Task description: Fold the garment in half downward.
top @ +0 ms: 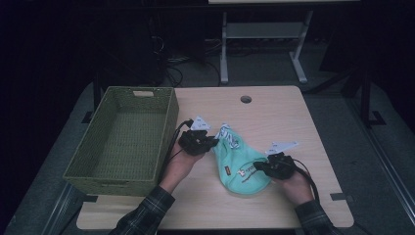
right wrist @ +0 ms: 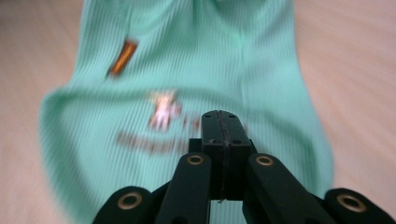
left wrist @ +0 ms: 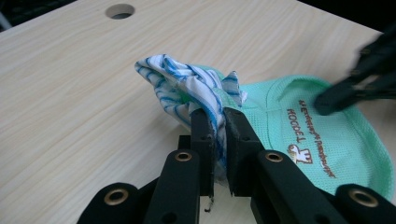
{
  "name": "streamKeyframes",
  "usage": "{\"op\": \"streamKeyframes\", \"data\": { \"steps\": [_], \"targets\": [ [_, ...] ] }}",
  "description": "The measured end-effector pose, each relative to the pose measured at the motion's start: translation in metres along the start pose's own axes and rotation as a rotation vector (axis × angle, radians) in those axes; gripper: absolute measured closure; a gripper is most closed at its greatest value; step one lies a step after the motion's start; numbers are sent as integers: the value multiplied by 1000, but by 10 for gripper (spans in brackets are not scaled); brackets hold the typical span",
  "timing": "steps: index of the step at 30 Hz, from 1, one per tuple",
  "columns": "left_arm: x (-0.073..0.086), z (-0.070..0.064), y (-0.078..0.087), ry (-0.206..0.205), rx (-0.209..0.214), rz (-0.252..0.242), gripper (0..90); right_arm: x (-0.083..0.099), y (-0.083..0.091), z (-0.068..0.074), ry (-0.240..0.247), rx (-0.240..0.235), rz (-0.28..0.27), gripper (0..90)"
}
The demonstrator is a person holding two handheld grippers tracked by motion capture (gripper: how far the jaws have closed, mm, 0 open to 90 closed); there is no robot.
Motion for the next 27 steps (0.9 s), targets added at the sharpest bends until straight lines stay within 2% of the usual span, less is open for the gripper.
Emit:
{"op": "streamKeyframes", "data": {
  "steps": [4,6,11,18,20,27],
  "targets": [
    [1,5,3,5,-21,-5,829,18,12,5,-17,4,26,898],
    [0,5,4,8,-23,-8,828,23,15,6,-26,-1,14,898],
    [-1,4,5,3,-10,-17,828,28,8,6,-25,-8,45,898],
    [-6,-5,8,-35,76,-62,827,28,4,5,-30,-17,54,898],
    [-8,-11,10,-59,103,-69,827,28,4,5,-33,-17,53,898],
    [-12,-31,10,-97,209,-85,826,27,3,6,-36,-14,54,898]
  ]
}}
Point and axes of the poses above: each handheld gripper's, and its own axes: y roughly backward along the jaws, x roughly out of its underside, z roughly to its left, the point moved 4 cm from there along -y, roughly forward along the jaws, and after that the axes turned 7 degrees about -x, right-handed, at the moved point
